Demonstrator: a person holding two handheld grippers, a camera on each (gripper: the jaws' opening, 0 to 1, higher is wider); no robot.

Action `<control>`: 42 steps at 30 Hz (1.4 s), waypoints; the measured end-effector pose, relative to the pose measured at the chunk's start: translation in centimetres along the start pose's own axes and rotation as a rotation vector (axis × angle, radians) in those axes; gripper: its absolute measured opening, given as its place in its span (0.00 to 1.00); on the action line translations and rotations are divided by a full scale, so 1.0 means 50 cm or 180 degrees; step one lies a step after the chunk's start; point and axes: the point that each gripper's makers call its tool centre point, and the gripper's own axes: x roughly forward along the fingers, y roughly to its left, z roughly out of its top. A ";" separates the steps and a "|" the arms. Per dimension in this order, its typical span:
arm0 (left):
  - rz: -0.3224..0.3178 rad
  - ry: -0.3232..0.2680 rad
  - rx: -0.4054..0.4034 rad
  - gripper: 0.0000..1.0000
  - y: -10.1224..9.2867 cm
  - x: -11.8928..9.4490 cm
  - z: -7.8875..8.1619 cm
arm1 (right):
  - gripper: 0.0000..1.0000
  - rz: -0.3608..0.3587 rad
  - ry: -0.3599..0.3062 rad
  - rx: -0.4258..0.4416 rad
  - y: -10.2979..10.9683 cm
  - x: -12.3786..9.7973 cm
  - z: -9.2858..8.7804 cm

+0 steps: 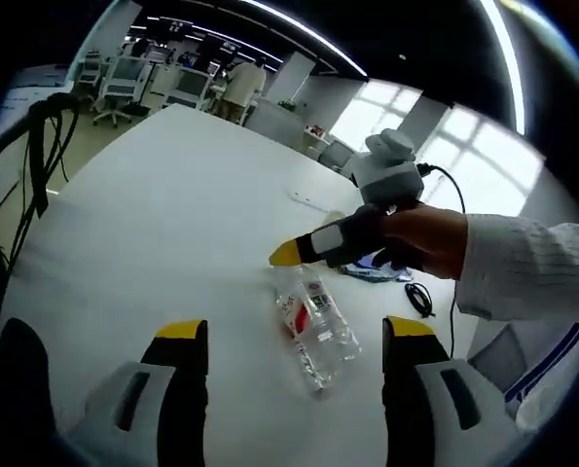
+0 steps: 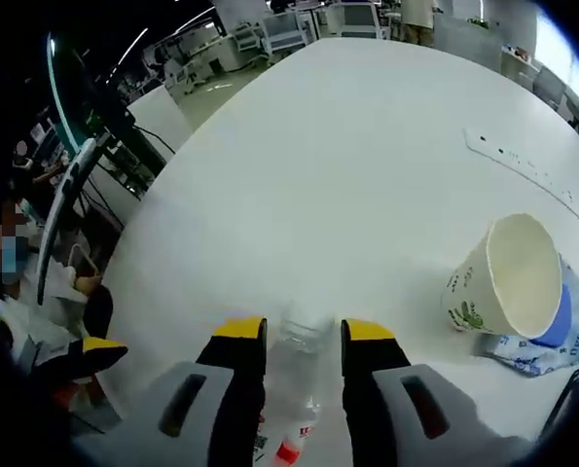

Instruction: Arrange the tabletop items into an orderly group along one side of the table until the central work area is clear of visible clutter.

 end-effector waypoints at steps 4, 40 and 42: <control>-0.0024 -0.0015 -0.0029 0.74 0.001 0.003 -0.003 | 0.28 -0.0023 0.0071 -0.0001 0.002 0.012 -0.002; -0.0442 0.0078 0.0041 0.73 -0.038 0.029 -0.020 | 0.19 0.0968 -0.0389 -0.1144 0.129 -0.106 -0.002; -0.0540 0.0086 0.0102 0.73 -0.053 0.034 -0.018 | 0.19 0.1101 -0.0453 -0.1253 0.134 -0.129 -0.006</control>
